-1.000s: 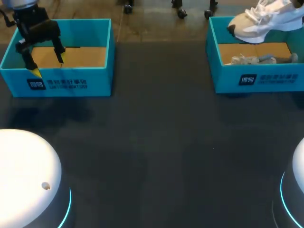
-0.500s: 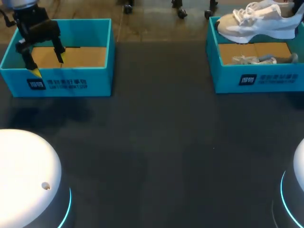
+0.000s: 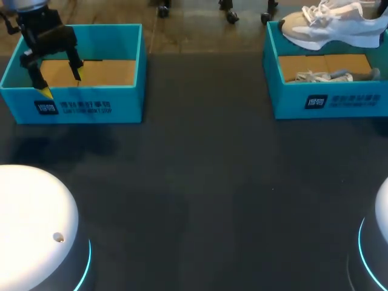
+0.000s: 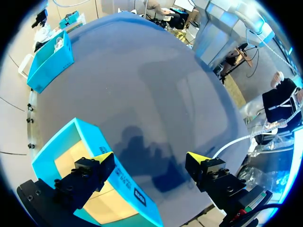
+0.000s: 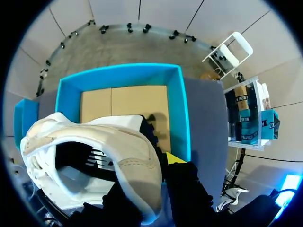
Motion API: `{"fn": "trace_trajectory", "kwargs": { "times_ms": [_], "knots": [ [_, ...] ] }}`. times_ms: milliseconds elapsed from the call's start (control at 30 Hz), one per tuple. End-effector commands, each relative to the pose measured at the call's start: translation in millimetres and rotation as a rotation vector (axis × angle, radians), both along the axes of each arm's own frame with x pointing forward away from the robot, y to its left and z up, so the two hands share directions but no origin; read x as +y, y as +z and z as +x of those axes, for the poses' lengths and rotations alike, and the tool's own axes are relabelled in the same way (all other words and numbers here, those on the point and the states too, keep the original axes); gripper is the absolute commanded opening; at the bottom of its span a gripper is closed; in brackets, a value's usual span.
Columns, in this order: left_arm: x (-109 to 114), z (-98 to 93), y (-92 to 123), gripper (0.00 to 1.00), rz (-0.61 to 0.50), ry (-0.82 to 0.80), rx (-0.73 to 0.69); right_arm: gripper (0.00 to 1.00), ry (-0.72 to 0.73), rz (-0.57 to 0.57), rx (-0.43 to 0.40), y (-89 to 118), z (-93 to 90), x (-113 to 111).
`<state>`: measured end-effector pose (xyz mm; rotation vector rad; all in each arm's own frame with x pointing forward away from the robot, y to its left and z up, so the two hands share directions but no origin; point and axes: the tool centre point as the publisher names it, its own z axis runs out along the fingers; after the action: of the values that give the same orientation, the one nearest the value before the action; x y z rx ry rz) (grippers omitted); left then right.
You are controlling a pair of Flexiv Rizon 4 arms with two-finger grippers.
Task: Take the shoe out of the shoebox, open the shoe tongue, remove and reinsert the insole, then place the shoe into the shoebox
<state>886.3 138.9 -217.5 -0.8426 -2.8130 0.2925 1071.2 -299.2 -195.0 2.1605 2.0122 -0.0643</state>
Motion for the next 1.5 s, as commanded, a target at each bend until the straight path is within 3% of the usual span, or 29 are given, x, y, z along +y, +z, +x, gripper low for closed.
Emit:
{"fn": "trace_trajectory", "kwargs": {
  "times_ms": [33, 500, 767, 1067, 1333, 1500],
  "knots": [
    [0, -0.3, 0, 1.00, 0.002, -0.001, -0.001, 0.00, -0.002, 0.011, -0.037, -20, 1.0, -7],
    [0, -0.3, 0, 1.00, 0.002, -0.001, -0.001, 0.00, -0.012, 0.024, -0.040, -23, 3.1, -11],
    [0, -0.3, 0, 1.00, 0.002, -0.001, -0.001, 0.00, -0.054, -0.015, -0.085, -39, 5.1, -16],
    [0, -0.3, 0, 1.00, 0.002, -0.001, -0.001, 0.00, -0.051, -0.029, -0.078, -53, 4.4, -15],
    [0, -0.3, 0, 1.00, 0.002, -0.001, -0.001, 0.00, -0.040, -0.049, -0.124, -53, 22.7, -19],
    [0, -0.3, 0, 1.00, 0.002, -0.001, -0.001, 0.00, -0.046, -0.043, -0.122, -52, 24.1, -20]
  ]
}}
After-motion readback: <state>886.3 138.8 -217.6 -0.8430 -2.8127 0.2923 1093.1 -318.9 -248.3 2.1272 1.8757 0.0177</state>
